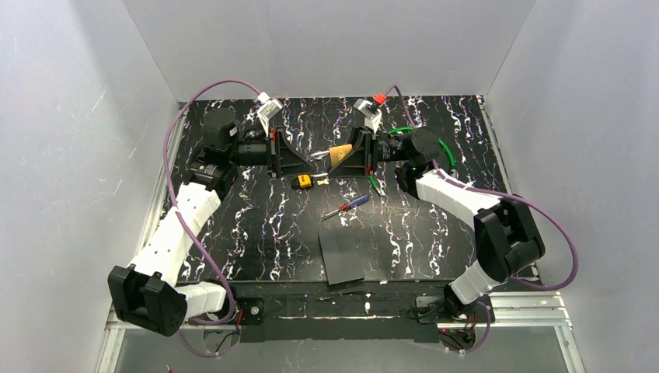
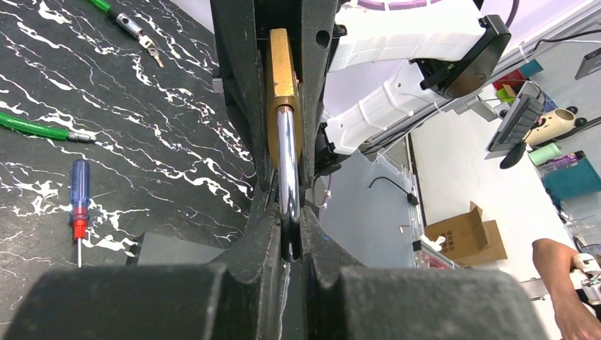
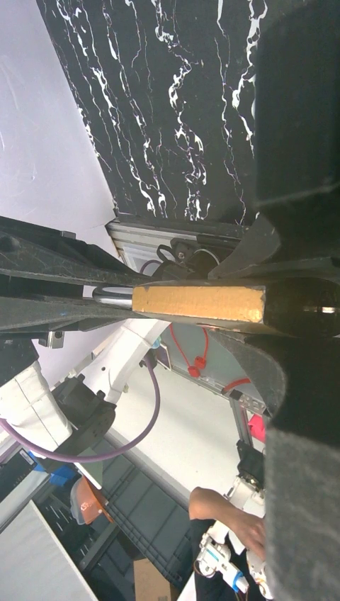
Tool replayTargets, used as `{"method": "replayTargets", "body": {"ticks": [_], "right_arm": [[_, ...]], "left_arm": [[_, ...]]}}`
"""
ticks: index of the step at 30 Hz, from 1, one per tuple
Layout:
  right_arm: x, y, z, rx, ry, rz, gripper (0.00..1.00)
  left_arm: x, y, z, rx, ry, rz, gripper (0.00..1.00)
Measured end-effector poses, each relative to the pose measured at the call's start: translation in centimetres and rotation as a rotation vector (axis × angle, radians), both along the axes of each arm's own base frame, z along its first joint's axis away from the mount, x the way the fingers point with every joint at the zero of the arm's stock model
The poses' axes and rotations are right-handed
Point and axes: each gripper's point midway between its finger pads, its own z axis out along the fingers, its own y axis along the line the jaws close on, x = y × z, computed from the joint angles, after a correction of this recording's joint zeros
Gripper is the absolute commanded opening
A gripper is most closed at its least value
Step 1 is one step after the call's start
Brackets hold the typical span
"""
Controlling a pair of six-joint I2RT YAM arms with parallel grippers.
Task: Lock with the key
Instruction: Lock the lock.
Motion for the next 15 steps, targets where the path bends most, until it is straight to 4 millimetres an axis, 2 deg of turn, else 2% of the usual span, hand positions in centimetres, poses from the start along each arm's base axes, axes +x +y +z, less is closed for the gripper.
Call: {"method": "replayTargets", "body": {"ticks": [15], "right_arm": [[-0.13, 0.11, -0.52, -0.014, 0.006, 0.017, 0.01]], "left_arm": [[-0.09, -0.79, -0.37, 0.002, 0.020, 0.010, 0.00]]}}
